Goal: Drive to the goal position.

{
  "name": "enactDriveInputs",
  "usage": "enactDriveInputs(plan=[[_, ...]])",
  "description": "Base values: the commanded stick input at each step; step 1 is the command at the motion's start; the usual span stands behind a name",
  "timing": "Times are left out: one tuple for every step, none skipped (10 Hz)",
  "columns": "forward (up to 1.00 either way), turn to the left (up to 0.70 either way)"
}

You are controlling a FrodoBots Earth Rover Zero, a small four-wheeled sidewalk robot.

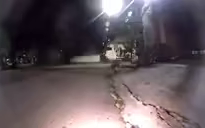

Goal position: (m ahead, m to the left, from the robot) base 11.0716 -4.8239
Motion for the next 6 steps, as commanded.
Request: enactDriveInputs(plan=[[0.60, 0.00], [0.60, 0.00], [0.60, 0.00], [0.60, 0.00], [0.60, 0.00], [0.60, 0.00]])
